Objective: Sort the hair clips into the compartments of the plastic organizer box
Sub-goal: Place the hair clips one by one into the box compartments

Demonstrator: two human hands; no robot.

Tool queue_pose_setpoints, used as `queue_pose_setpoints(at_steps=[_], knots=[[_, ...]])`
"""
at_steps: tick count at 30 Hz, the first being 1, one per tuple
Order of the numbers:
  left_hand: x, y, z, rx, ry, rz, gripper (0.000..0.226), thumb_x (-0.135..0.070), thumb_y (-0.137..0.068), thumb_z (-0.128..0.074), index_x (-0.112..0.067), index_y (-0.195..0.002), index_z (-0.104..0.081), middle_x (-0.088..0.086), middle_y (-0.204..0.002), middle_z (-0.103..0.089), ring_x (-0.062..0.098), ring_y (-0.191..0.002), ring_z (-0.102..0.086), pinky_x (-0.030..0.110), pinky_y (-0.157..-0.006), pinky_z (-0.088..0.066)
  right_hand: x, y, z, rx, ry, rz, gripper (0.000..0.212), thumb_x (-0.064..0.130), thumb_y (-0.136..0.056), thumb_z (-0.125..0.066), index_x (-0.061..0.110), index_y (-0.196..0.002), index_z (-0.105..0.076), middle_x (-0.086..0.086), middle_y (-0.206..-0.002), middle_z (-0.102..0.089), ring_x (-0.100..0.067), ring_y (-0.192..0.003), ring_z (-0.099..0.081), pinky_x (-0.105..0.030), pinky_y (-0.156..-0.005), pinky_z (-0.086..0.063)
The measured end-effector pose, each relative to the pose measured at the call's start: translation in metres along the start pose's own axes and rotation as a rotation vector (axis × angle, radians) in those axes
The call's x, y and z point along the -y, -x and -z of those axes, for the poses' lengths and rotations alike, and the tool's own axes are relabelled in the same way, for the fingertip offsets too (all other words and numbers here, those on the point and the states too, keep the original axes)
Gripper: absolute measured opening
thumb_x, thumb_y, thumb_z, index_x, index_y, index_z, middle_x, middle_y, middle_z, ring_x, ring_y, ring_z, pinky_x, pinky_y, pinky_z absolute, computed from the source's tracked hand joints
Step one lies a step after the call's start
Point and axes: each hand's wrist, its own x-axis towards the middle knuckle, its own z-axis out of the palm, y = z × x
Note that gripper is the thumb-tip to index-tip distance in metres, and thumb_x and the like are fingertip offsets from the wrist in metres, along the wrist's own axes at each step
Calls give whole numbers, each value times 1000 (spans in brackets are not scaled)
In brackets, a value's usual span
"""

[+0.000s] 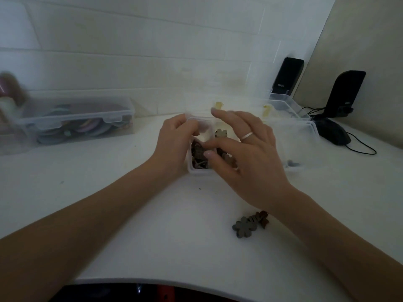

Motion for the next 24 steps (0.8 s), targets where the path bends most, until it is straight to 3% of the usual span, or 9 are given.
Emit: queue_pose_setpoints(at_steps=[4,6,8,10,12,16,18,20,24], knots=[[1,2,0,-6,-16,55,18,-15,-72,-52,3,-72,-57,13,-74,-53,19,-71,-51,28,-61,-41,-3,2,-1,26,-9,69,28,33,-88,-53,26,-113,-64,2,-143,-44,-20,-131,-35,-37,-105,-26],[-1,2,0,-20,-30,97,12,-11,-80,-50,-10,-69,-54,6,-70,-52,19,-67,-50,28,-60,-41,-2,1,4,-22,-102,86,19,26,-85,-58,20,-100,-68,1,-123,-59,-19,-114,-48,-33,-96,-35],[-2,1,1,-12,-39,59,13,-17,-72,-51,-8,-70,-60,5,-71,-55,15,-68,-52,24,-60,-44,-2,-1,13,-27,-223,78,12,25,-83,-61,15,-79,-67,2,-87,-63,-14,-82,-53,-27,-76,-39],[-2,-1,3,-16,-19,47,27,-19,-61,-50,1,-73,-64,14,-77,-60,18,-75,-56,24,-61,-47,-3,-3,25,127,-359,14,22,29,-83,-62,15,-66,-61,6,-58,-53,-9,-55,-46,-19,-58,-36],[0,-3,5,-36,18,77,40,-18,-57,-49,12,-80,-63,28,-90,-61,26,-80,-58,33,-64,-51,-4,-5,35,400,-484,-47,29,36,-83,-65,16,-62,-61,7,-44,-44,-8,-40,-37,-16,-47,-31],[0,-5,7,-36,33,82,39,-17,-55,-49,10,-79,-63,28,-93,-61,28,-79,-58,36,-66,-51,-9,-7,52,766,-579,-120,31,50,-69,-68,19,-71,-66,2,-43,-38,-14,-41,-31,-20,-46,-28],[-1,-5,8,-36,34,84,35,-16,-55,-47,7,-76,-63,19,-84,-60,18,-71,-59,25,-58,-50,-10,-8,59,918,-505,-136,32,55,-64,-70,29,-83,-65,3,-48,-45,-11,-44,-38,-24,-50,-34],[0,-5,8,-36,31,91,32,-16,-56,-47,6,-72,-63,14,-81,-60,18,-71,-58,25,-58,-51,-10,-6,63,1102,-369,-154,38,58,-62,-72,39,-93,-59,7,-57,-55,-4,-50,-45,-26,-56,-39],[1,-5,9,-49,17,71,21,-14,-57,-48,-3,-66,-64,14,-80,-61,27,-76,-57,37,-65,-50,-7,0,58,1137,-250,-151,25,51,-71,-71,38,-87,-57,9,-62,-57,-2,-54,-48,-25,-56,-42]])
